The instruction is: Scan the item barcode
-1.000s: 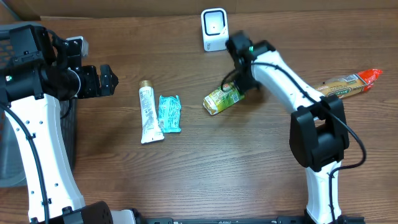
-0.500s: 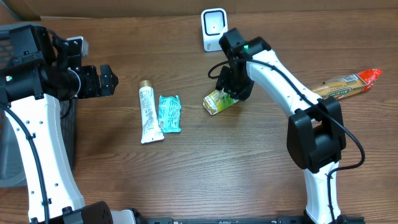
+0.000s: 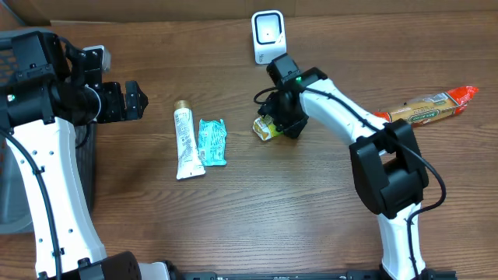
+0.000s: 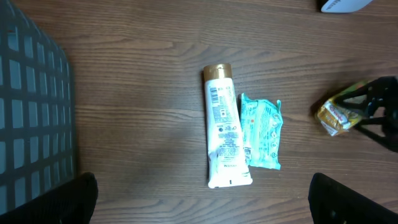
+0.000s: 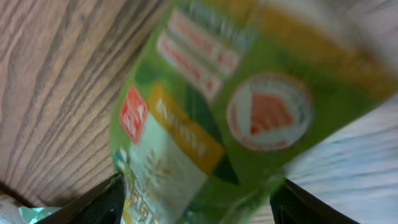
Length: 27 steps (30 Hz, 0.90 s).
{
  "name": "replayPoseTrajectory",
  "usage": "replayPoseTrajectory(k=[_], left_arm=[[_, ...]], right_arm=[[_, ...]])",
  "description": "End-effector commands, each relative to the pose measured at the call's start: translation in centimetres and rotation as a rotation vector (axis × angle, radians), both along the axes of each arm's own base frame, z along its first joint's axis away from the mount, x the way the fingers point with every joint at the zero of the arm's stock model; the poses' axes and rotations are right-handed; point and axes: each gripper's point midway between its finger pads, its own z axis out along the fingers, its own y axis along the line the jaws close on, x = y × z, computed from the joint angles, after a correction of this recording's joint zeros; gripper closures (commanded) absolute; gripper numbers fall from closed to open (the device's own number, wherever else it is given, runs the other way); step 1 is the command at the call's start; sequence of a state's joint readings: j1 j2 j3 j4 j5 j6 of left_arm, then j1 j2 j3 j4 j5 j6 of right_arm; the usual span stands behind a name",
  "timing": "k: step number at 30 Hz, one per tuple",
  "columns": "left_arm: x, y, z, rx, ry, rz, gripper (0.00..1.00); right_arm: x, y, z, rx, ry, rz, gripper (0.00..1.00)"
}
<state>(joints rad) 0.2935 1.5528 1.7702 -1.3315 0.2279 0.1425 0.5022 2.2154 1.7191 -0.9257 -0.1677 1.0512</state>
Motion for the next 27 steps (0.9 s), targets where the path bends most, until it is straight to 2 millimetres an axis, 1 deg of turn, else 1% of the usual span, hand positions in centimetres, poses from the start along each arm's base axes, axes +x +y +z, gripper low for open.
replayPoseTrajectory(k=[1, 4, 6, 9, 11, 13, 15, 17, 18, 20, 21, 23, 25, 26, 27], left_arm=[[0.2, 0.1, 0.2, 0.017, -0.008, -0.023, 0.01], [0.2, 0.1, 0.2, 0.016, -0.008, -0.023, 0.0], [0.2, 0.1, 0.2, 0.017, -0.008, -0.023, 0.01], [0.2, 0.1, 0.2, 0.017, -0.008, -0.023, 0.0], [0.2, 0.1, 0.2, 0.016, -0.008, -0.023, 0.01], [0.2, 0.1, 0.2, 0.017, -0.008, -0.023, 0.0], [0.2, 0.1, 0.2, 0.016, -0.007, -0.023, 0.0], [0.2, 0.1, 0.2, 0.017, -0.008, -0.023, 0.01], [0.2, 0.1, 0.2, 0.017, -0.008, -0.023, 0.01], [0.2, 0.1, 0.2, 0.016, -0.008, -0.023, 0.01], [0.2, 0.1, 0.2, 0.016, -0.008, -0.023, 0.01], [0.2, 0.1, 0.2, 0.017, -0.008, -0.023, 0.01], [0.2, 0.1, 0.2, 0.017, -0.008, -0.023, 0.0], [0.2, 0.1, 0.2, 0.016, -0.008, -0.023, 0.01], [0.2, 0.1, 0.2, 0.017, -0.008, -0.023, 0.0]], right_arm=[[-2.2, 0.9, -2.0, -0.031, 0.03, 0.028, 0.27], [-2.7, 0.7, -2.7, -0.076, 0.019, 0.04, 0.43], [-2.9, 0.4, -2.8, -0.107, 0.012, 0.057, 0.55], [-2.9, 1.0, -2.6, -0.084, -0.018, 0.205, 0.74], [-2.6, 1.3, -2.0, -0.044, -0.042, 0.328, 0.74], [-2.4, 1.3, -1.2, -0.012, -0.064, 0.442, 0.69], [-2.2, 0.8, -0.2, -0.004, -0.079, 0.534, 0.65], [-2.2, -0.2, 0.8, -0.019, -0.086, 0.643, 0.58], [-2.2, -0.9, 1.2, -0.043, -0.082, 0.691, 0.57], [-2.2, -3.7, 1.5, -0.174, -0.05, 0.729, 0.56], [-2.2, -5.9, 1.5, -0.294, -0.022, 0.754, 0.53], [-2.2, -9.0, 1.7, -0.478, 0.02, 0.766, 0.53], [-2.2, -10.4, 1.9, -0.595, 0.04, 0.78, 0.53], [-2.1, -10.4, 1.8, -0.614, 0.038, 0.789, 0.53], [-2.2, -9.9, 1.6, -0.608, 0.032, 0.81, 0.53]])
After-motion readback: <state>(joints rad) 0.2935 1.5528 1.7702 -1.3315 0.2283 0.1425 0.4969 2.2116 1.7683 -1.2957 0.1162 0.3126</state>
